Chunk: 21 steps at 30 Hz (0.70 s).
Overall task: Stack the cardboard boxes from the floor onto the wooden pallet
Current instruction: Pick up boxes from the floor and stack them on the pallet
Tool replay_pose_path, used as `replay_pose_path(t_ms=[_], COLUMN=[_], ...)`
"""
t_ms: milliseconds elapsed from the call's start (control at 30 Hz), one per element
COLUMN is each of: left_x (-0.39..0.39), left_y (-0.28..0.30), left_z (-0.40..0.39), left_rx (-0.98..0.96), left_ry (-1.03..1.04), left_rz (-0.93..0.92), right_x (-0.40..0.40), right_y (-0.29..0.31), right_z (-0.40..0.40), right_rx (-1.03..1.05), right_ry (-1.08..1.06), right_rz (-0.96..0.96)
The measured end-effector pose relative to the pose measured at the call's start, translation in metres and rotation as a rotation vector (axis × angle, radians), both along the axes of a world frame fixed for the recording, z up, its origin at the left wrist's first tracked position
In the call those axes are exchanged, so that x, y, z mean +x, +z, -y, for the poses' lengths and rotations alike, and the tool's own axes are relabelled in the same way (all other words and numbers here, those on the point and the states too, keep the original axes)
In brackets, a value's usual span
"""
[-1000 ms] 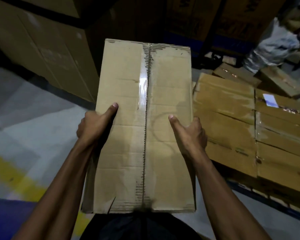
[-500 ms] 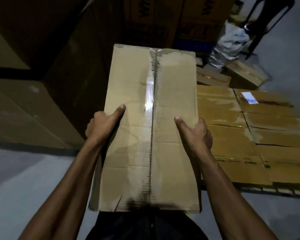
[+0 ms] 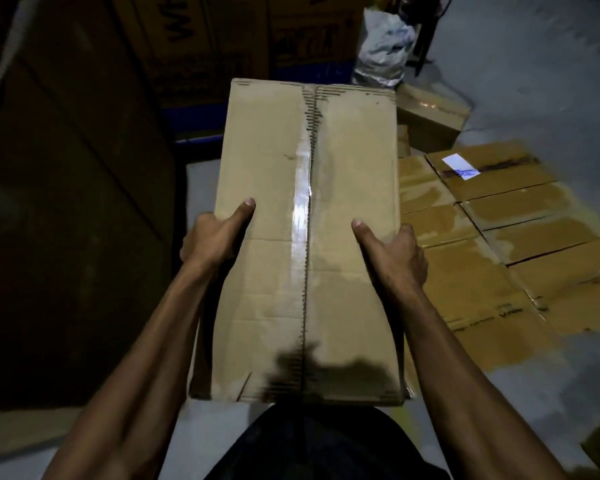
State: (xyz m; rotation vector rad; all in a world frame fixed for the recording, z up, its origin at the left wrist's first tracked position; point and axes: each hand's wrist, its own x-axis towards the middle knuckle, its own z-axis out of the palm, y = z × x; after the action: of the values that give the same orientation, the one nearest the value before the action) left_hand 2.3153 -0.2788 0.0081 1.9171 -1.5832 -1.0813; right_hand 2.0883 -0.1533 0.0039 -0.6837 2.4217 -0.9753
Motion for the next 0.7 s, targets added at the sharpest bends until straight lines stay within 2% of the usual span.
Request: replay_pose_path(t_ms=[167,400,700], left_x=[-0.045,-0.107,-0.211], left_y=[0.002,-0.003,-0.04], left_z=[0.108,0.239,0.39], left_rx=[0.013,0.055,0.086], left_ry=[-0.089,-0.13,-0.446], left_rz=[-0.061,-0.124,-0.048], right_x=[-0.035,-0.083,-0.121], right_y=[-0.001,0.011,-0.021], right_z=[0.097,0.191,0.286], right_rx=[0.01,0.004,0.043], right_ry=[-0.069,-0.174,-0.495], right_rz=[0.021,0.041,0.093])
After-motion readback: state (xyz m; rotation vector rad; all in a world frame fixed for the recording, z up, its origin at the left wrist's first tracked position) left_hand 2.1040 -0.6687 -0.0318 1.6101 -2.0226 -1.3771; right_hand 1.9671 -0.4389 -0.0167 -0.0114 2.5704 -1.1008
